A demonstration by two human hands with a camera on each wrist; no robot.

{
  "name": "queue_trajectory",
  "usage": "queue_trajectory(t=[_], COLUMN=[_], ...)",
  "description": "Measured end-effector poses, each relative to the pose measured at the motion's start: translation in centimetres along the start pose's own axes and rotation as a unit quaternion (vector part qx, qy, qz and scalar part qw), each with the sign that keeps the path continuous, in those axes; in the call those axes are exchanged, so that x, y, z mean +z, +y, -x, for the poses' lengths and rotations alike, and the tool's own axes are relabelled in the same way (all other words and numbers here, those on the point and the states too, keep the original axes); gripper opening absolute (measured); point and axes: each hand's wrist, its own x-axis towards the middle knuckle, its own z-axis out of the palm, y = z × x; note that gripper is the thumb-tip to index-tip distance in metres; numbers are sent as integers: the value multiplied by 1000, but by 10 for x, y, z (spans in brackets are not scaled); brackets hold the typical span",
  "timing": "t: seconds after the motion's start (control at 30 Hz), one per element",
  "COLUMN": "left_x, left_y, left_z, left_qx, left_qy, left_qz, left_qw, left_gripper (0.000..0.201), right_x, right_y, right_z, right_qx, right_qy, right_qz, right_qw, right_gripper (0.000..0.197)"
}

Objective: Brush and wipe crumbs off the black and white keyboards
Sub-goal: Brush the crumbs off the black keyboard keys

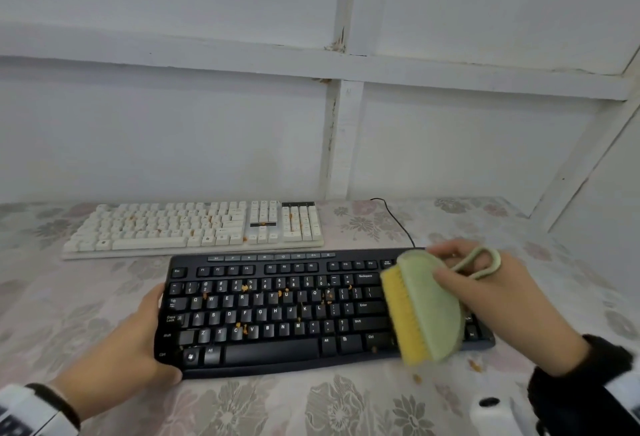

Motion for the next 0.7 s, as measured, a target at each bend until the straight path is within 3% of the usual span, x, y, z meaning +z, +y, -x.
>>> queue_trajectory(t=[0.13, 0.4, 0.57, 0.7], left_x=[0, 0, 2, 1], left_y=[1, 0, 3, 1], left_z=[0, -1, 1, 1], left_qx=[2, -8, -2, -5], left_qy=[-2, 2, 10, 11], left_qz=[11, 3, 2, 0], left_qw=[1000, 1000, 1000, 1000], left_gripper=[98, 98, 98, 101], right_x=[2, 13, 5, 16], right_y=[0, 7, -2, 5], right_z=[-12, 23, 0, -1], right_qx=[-18, 8, -38, -36], right_qy=[52, -65, 50, 43], right_qz=[-5, 60, 13, 38], right_qw=[998, 996, 998, 998], right_gripper=[27, 28, 29, 24])
